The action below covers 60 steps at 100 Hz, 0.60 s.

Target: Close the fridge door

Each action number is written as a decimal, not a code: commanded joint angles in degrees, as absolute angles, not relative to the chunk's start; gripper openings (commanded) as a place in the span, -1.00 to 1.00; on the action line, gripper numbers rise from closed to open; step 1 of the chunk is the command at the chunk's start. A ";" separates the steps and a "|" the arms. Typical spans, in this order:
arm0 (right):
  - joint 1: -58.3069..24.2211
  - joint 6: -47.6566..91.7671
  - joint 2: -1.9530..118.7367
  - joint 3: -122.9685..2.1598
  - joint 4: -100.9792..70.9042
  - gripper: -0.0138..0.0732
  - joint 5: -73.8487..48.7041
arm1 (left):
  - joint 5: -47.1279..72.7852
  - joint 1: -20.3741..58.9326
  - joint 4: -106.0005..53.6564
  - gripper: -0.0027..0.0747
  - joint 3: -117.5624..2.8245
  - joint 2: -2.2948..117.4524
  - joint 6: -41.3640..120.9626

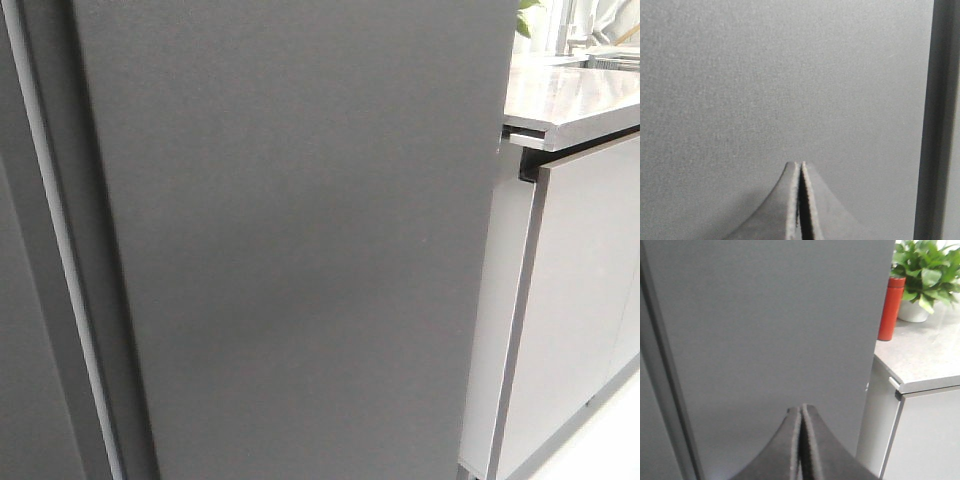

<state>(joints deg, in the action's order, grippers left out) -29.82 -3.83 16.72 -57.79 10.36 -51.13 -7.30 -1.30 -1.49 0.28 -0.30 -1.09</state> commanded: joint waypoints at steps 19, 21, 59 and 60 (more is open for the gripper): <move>-14.44 -3.65 13.41 -45.02 10.00 -0.78 -31.32 | -11.46 -1.04 -1.72 -0.98 2.30 -0.90 -1.34; -12.67 -3.65 12.85 -43.37 9.17 -0.79 -30.11 | -11.46 -1.04 -1.72 -0.98 2.30 -0.90 -1.34; 5.07 -3.65 1.34 -13.37 -2.30 -0.79 -12.08 | -11.46 -1.04 -1.72 -0.98 2.30 -0.90 -1.34; 5.19 -3.65 0.99 -12.39 -2.45 -0.79 -11.76 | -11.46 -1.04 -1.72 -0.98 2.30 -0.90 -1.34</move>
<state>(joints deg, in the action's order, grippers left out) 3.77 -3.83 2.24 -16.23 -1.18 -20.70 -7.30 -1.30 -1.49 0.28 -0.30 -1.09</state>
